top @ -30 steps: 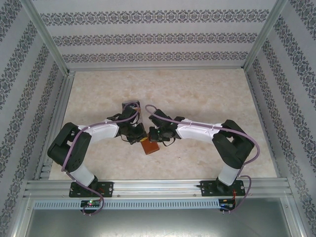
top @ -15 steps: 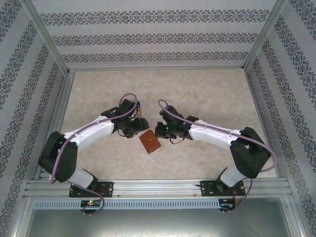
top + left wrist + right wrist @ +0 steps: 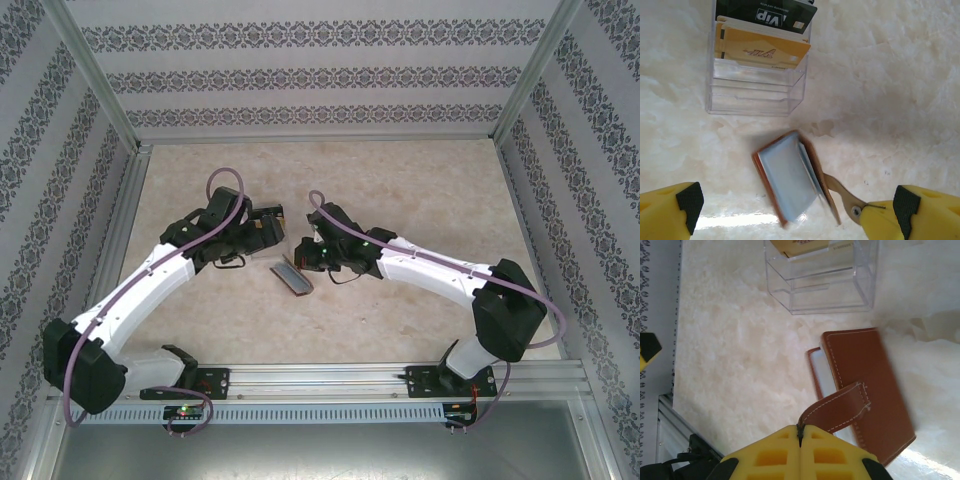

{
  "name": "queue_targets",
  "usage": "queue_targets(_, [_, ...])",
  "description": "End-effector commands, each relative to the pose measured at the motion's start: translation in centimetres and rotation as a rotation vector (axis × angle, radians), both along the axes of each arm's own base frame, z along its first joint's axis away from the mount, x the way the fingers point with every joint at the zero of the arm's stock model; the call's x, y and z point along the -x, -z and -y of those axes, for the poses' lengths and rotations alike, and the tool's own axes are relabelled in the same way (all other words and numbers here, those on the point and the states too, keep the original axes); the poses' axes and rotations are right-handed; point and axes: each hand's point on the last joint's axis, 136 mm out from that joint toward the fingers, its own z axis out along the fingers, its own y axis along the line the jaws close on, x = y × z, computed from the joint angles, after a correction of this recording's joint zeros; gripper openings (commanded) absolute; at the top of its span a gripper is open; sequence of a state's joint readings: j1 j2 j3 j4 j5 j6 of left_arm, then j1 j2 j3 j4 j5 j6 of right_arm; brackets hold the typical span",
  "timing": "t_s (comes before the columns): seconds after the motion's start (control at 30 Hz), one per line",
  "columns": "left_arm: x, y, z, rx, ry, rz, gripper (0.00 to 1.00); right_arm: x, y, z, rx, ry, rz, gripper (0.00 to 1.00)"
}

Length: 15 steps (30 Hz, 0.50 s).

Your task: Take the credit cards out of the card holder

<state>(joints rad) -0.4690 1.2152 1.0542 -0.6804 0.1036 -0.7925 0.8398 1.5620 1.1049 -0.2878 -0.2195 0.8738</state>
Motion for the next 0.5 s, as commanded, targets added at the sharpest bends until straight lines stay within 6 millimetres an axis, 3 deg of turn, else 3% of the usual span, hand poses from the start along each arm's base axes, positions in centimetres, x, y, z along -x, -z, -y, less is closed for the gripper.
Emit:
queue_targets(0.0, [0.9,1.2,-1.1,-0.036,-0.007,-0.034,0.99,0.2,0.8,1.5,0.037,0.023,-0.018,0.0])
queue_targets(0.47, [1.2,2.9,1.0,0.038,0.052,-0.081,0.97,-0.1,7.4,13.9,0.248,0.177,-0.068,0.0])
